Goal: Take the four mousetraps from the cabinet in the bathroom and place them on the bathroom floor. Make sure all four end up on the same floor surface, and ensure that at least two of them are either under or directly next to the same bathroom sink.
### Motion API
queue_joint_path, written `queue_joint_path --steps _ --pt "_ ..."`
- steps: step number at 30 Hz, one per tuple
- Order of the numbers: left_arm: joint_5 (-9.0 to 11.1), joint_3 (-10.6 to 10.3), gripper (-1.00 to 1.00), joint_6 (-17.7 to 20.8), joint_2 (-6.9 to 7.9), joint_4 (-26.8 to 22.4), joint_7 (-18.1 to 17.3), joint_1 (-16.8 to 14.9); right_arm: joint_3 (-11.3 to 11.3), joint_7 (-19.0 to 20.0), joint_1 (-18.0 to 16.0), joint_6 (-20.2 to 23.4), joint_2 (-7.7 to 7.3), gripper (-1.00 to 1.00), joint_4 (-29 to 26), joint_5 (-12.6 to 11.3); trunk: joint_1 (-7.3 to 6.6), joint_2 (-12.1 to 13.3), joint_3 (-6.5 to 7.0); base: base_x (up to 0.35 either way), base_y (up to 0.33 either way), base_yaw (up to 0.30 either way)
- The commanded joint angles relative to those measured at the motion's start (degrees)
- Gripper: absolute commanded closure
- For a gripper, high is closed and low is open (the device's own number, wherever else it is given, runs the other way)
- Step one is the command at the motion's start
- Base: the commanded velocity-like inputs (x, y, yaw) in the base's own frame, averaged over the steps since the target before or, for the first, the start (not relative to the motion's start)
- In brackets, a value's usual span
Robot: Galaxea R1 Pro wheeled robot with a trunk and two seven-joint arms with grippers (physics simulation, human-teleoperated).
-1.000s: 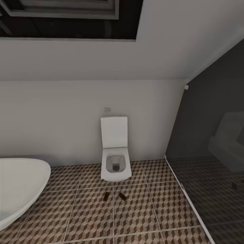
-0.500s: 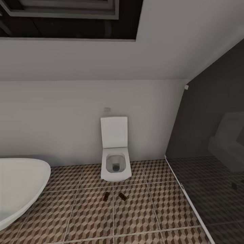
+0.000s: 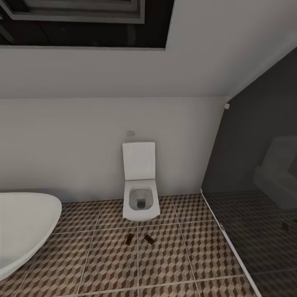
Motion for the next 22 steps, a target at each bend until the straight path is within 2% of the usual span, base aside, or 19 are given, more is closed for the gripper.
queue_joint_path --steps 1,22 --pt "0.17 -0.38 -1.0 -0.13 -0.02 0.05 0.09 -0.03 0.37 0.28 -0.05 -0.19 -0.01 -1.0 0.05 -0.61 0.03 -0.11 -0.12 0.0 0.0 0.0" --pt "0.15 -0.38 -1.0 -0.13 -0.02 0.05 0.07 -0.03 0.37 0.28 -0.05 -0.18 -0.03 -1.0 0.05 -0.61 0.03 -0.11 -0.12 0.0 0.0 0.0"
